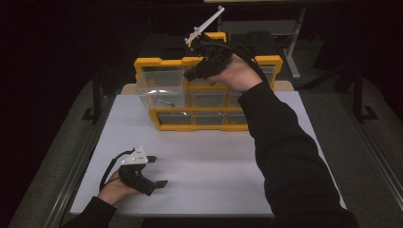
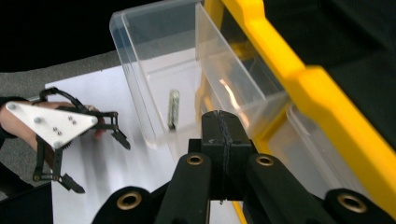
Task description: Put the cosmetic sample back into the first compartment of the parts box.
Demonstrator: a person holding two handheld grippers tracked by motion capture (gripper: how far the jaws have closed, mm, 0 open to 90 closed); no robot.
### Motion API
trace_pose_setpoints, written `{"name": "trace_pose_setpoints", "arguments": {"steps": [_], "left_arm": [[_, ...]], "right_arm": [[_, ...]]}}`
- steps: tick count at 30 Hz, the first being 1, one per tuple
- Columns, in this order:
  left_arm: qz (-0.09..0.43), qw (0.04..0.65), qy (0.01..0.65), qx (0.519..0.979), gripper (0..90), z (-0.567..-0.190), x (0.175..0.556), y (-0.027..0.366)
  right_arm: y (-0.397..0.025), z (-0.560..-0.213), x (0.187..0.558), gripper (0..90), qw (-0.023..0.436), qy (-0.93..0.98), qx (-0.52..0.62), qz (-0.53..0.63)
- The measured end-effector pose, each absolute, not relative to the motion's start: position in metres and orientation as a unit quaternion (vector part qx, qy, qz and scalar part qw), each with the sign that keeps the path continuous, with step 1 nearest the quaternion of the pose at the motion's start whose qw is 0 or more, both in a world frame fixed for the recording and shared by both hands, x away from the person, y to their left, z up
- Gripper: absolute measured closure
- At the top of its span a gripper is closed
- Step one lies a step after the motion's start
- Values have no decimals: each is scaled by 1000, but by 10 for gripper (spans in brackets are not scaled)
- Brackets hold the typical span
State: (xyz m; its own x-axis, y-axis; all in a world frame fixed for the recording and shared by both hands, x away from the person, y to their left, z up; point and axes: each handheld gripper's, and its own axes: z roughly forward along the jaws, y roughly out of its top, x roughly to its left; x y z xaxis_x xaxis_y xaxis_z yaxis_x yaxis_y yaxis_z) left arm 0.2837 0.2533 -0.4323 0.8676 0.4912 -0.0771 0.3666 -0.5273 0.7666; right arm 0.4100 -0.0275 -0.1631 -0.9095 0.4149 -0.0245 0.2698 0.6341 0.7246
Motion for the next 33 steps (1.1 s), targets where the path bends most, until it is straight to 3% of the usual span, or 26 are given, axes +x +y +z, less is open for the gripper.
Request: {"name": "trace_pose_setpoints", "arguments": {"steps": [3,8,11,12,27,33], "left_arm": [[73,420,248,870,0,-433,284,253],[73,420,251,869,0,-433,284,253],[72,420,250,869,0,-433,284,253],[72,420,249,870,0,-434,284,253],[70,419,248,871,0,-435,284,253],[71,419,248,871,0,-435,284,253]], "right_arm": [[-34,-168,409,864,95,898,194,384],[-45,-180,408,682,106,892,205,389],[-49,-186,408,634,107,890,210,390],[-56,-194,406,572,109,887,215,393],[-85,-252,386,322,105,880,223,405],[-97,-278,377,275,99,868,238,424]]}}
